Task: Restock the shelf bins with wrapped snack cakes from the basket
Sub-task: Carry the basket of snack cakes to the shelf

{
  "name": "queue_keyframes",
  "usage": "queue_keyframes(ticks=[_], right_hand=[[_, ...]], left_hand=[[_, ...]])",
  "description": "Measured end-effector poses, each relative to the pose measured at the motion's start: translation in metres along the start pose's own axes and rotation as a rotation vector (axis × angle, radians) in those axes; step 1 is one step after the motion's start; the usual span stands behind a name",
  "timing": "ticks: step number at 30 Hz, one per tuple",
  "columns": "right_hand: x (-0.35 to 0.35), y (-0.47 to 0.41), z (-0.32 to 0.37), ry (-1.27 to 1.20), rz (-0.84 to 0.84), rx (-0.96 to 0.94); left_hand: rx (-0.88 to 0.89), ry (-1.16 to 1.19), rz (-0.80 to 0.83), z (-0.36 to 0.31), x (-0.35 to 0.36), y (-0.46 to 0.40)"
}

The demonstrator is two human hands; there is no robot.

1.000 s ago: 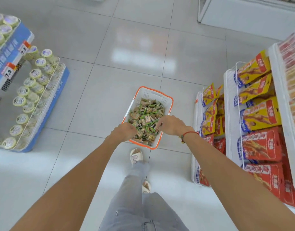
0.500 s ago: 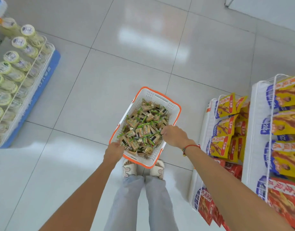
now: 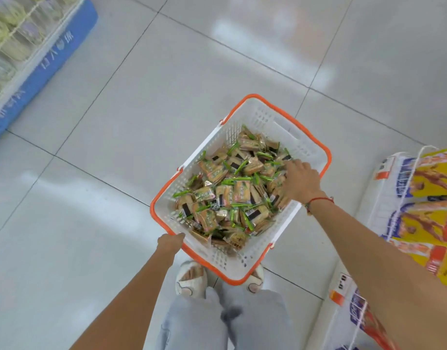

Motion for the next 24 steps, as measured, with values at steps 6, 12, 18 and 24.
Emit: queue_keyframes(ticks=[6,12,18,24], right_hand=[[0.084,-0.023,-0.050,0.397,0.134,0.039],[0.102,0.002,-0.056,0.454,0.028,-0.036],[0.135,0.035,-0.043,0.306,0.185,-0.058],[0.164,0.068,-0.037,0.153,0.577,0.007]], left_hand=[[0.245,-0.231,-0.235,0.020,0.004,-0.030],[0.472,-0.273,-0.288,-0.021,-0.036,-0.060],[0.566,-0.150,-0.278,-0.096,-0.058,-0.077],[0.655,-0.239,-0.252,-0.104,-0.045,-0.059]])
Point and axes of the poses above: each hand's wrist, its own y-axis away from the middle knuckle, its own x-axis out of the palm, z = x × y, the point moved 5 cm from there along -y, towards the middle knuckle, and after that the axes turned 8 degrees about x, right-handed, at the moved point
